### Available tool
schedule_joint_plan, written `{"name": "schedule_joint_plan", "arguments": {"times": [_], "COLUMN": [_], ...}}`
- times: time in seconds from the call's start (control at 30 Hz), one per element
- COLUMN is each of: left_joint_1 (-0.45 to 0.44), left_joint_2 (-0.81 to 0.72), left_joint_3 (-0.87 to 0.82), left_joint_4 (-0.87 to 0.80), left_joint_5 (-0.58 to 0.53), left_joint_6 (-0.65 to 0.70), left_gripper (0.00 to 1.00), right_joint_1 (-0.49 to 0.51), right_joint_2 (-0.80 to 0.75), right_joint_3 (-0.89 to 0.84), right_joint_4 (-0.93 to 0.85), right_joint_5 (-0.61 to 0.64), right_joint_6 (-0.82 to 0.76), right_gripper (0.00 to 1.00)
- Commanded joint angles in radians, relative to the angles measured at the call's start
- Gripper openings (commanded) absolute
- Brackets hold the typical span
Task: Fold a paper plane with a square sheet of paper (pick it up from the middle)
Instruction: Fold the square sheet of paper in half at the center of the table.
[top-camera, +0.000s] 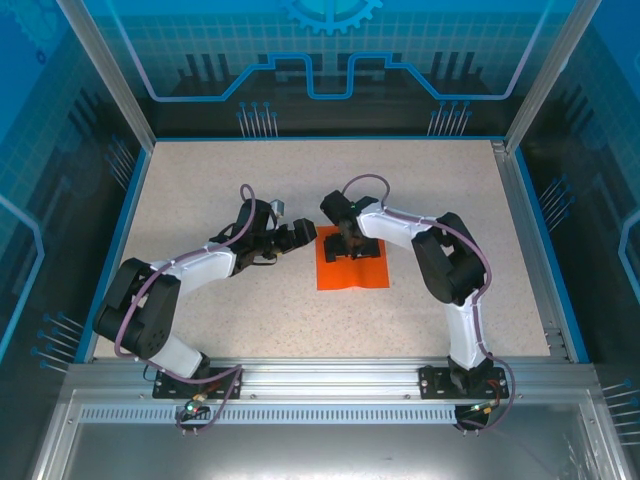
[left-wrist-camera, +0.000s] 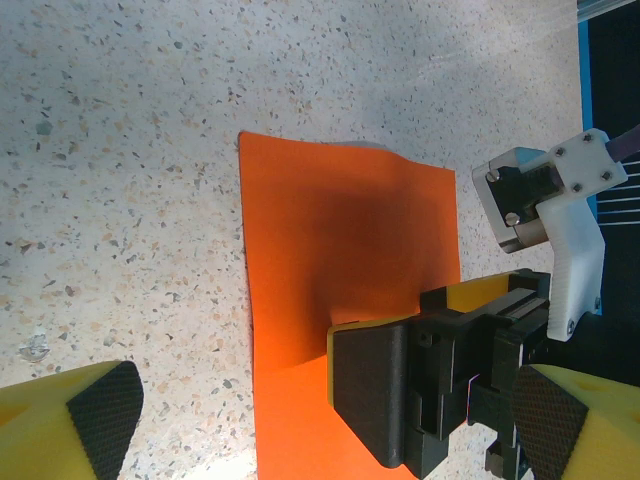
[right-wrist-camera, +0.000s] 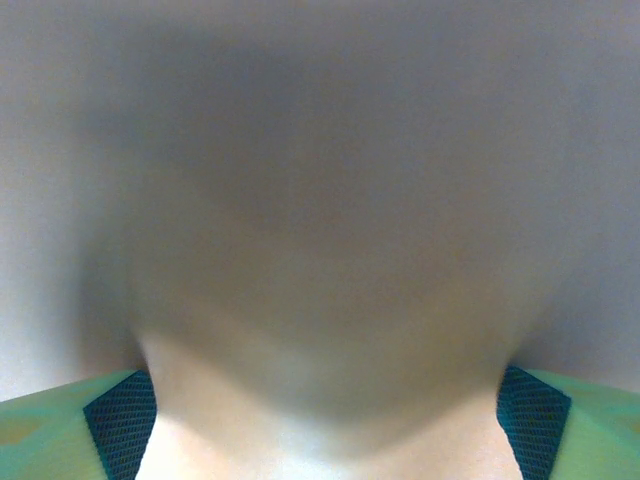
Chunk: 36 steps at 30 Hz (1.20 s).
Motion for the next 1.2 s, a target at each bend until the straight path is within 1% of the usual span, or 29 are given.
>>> {"name": "schedule_joint_plan", "arguments": {"times": [0.0, 0.07, 0.13, 0.3, 0.33, 0.37, 0.43, 0.47, 0.53, 0.57, 0.6, 0.63, 0.67, 0.7, 0.73, 0.77, 0.83, 0.87, 0.93, 1.0, 1.07, 1.17], "left_joint_1": [-0.003, -0.004, -0.004, -0.004, -0.004, -0.004, -0.004, -0.004, -0.003, -0.004, -0.003, -0.004, -0.003, -0.004, -0.003, -0.004, -0.003, -0.003, -0.001, 0.004, 0.015, 0.039], "left_joint_2": [-0.014, -0.019, -0.025, -0.031, -0.033, -0.033, -0.034, -0.034, -0.033, -0.034, -0.034, -0.036, -0.037, -0.039, -0.039, -0.039, -0.042, -0.043, -0.045, -0.044, -0.04, -0.038], "left_joint_3": [0.01, 0.01, 0.007, -0.001, -0.003, -0.005, -0.004, -0.004, -0.004, -0.003, -0.001, -0.002, -0.002, -0.003, -0.002, -0.001, -0.006, -0.01, -0.012, -0.011, -0.007, -0.005], "left_joint_4": [-0.008, -0.012, -0.017, -0.016, -0.017, -0.017, -0.018, -0.018, -0.018, -0.017, -0.018, -0.021, -0.021, -0.022, -0.024, -0.025, -0.031, -0.032, -0.038, -0.045, -0.047, -0.026], "left_joint_5": [0.03, 0.029, 0.024, 0.023, 0.02, 0.02, 0.02, 0.02, 0.02, 0.02, 0.02, 0.017, 0.014, 0.012, 0.011, 0.008, -0.004, -0.012, -0.024, -0.025, -0.008, 0.043], "left_joint_6": [0.025, 0.028, 0.03, 0.028, 0.027, 0.029, 0.028, 0.029, 0.028, 0.028, 0.028, 0.028, 0.028, 0.028, 0.028, 0.028, 0.021, 0.018, 0.009, -0.001, -0.022, -0.058], "left_gripper": [0.99, 0.99, 0.99, 0.99, 0.99, 0.99, 0.99, 0.99, 0.99, 0.99, 0.99, 0.99, 0.99, 0.99, 0.99, 0.99, 0.99, 0.99, 0.99, 0.99, 0.99, 0.99], "right_joint_1": [0.013, 0.01, 0.008, -0.001, -0.004, -0.006, -0.007, -0.008, -0.013, -0.017, -0.021, -0.025, -0.029, -0.035, -0.037, -0.041, -0.047, -0.052, -0.061, -0.072, -0.086, -0.107], "right_joint_2": [0.024, 0.015, 0.007, 0.02, 0.02, 0.016, 0.006, 0.0, -0.012, -0.021, -0.029, -0.04, -0.05, -0.06, -0.07, -0.085, -0.114, -0.132, -0.168, -0.206, -0.243, -0.303], "right_joint_3": [-0.05, -0.028, -0.014, -0.005, -0.01, -0.016, -0.018, -0.016, -0.01, -0.007, -0.003, -0.005, -0.006, -0.006, -0.009, -0.014, -0.029, -0.039, -0.06, -0.088, -0.117, -0.186], "right_joint_4": [-0.048, -0.062, -0.055, -0.054, -0.047, -0.039, -0.035, -0.033, -0.033, -0.033, -0.032, -0.024, -0.019, -0.016, -0.011, 0.0, 0.021, 0.037, 0.071, 0.128, 0.203, 0.362], "right_joint_5": [-0.009, -0.008, -0.02, -0.031, -0.041, -0.051, -0.054, -0.054, -0.056, -0.056, -0.058, -0.064, -0.072, -0.073, -0.078, -0.087, -0.099, -0.114, -0.15, -0.225, -0.342, -0.474], "right_joint_6": [0.015, 0.007, -0.014, -0.01, -0.009, -0.009, -0.003, -0.004, -0.004, -0.003, -0.003, -0.006, -0.007, -0.003, -0.003, -0.006, 0.003, 0.002, 0.007, 0.009, 0.03, 0.089], "right_gripper": [0.92, 0.94, 0.83, 0.8, 0.79, 0.75, 0.73, 0.69, 0.57, 0.56, 0.53, 0.45, 0.41, 0.4, 0.35, 0.32, 0.31, 0.27, 0.26, 0.23, 0.24, 0.27]}}
